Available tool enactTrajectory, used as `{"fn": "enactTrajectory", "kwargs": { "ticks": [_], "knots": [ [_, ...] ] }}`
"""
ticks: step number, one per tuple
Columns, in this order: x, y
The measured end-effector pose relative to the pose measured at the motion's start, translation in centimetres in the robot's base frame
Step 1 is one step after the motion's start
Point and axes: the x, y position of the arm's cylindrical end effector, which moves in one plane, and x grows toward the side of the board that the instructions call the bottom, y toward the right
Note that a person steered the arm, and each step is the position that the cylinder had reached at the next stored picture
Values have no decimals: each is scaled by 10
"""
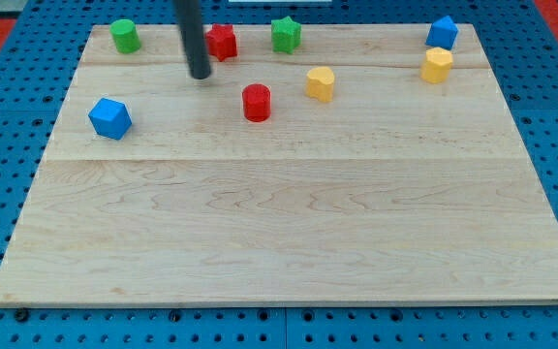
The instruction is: Push yellow heart slightly to the left
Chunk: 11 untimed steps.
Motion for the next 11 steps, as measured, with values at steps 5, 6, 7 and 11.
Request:
{"fn": "enactTrajectory", "kwargs": {
  "ticks": [5,6,7,11],
  "knots": [
    [22,220],
    [37,244],
    [59,284],
    [33,249]
  ]
}}
